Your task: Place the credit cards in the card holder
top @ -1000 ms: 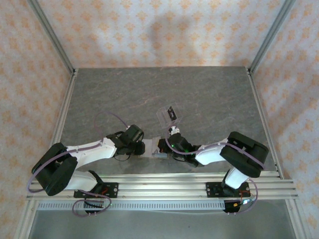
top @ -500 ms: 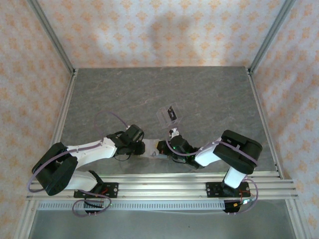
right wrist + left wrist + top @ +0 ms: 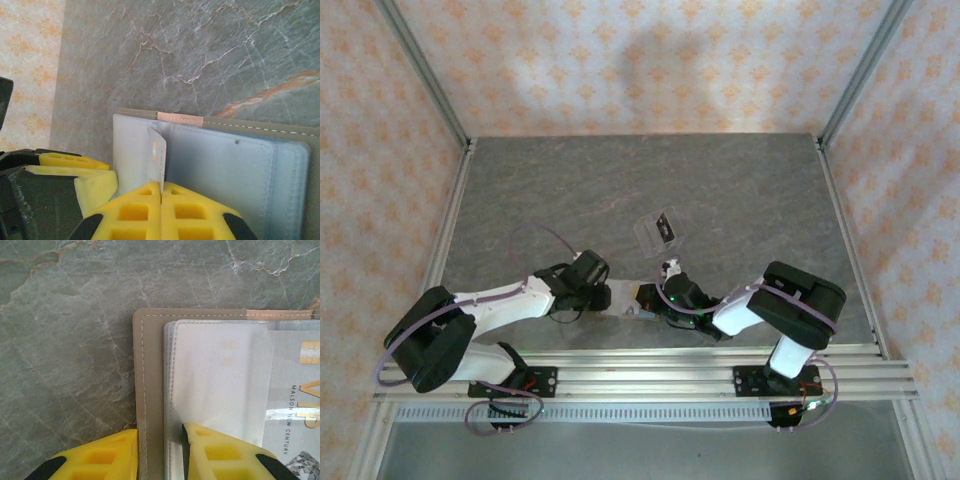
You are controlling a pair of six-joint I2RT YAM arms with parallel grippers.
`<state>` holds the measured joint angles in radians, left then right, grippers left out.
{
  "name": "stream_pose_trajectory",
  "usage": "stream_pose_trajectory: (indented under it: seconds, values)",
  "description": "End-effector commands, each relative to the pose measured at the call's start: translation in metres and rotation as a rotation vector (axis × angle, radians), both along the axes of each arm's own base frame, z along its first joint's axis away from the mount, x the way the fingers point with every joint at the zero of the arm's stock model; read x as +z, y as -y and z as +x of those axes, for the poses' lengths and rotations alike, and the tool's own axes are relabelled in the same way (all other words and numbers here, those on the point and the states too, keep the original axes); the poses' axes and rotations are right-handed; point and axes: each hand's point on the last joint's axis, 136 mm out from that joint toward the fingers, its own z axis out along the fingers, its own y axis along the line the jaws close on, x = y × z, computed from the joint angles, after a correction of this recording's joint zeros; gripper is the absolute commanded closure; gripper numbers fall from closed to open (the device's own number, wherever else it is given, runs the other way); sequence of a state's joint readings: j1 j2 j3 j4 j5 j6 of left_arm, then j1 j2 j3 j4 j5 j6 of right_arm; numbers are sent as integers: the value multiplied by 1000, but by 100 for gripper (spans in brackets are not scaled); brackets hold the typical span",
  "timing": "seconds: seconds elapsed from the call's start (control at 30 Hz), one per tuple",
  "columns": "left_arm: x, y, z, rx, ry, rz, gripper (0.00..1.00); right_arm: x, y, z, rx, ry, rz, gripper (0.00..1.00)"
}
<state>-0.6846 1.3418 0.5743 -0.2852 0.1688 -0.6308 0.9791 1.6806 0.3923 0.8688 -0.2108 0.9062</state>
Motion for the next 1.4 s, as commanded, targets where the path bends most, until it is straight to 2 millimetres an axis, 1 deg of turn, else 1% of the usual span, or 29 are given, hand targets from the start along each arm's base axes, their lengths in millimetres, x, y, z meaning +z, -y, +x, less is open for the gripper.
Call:
stream_pose_trajectory:
  seconds: [0.0, 0.47, 0.83, 1.2, 1.37]
  values:
    - [-6, -13, -5, 27, -31, 57, 72, -23, 9, -11, 16, -52, -61, 100]
    - [-4, -12, -4, 22, -30, 57, 72, -29, 1, -14, 44, -69, -67, 100]
    - [-4, -13, -6, 22, -30, 52, 72, -33, 5, -10, 7, -67, -87, 100]
    - [-7, -13, -8, 29, -33, 43, 72, -36, -1, -9, 3, -70, -102, 100]
    - [-6, -12, -8, 27, -32, 38, 72, -37, -8, -9, 8, -72, -108, 100]
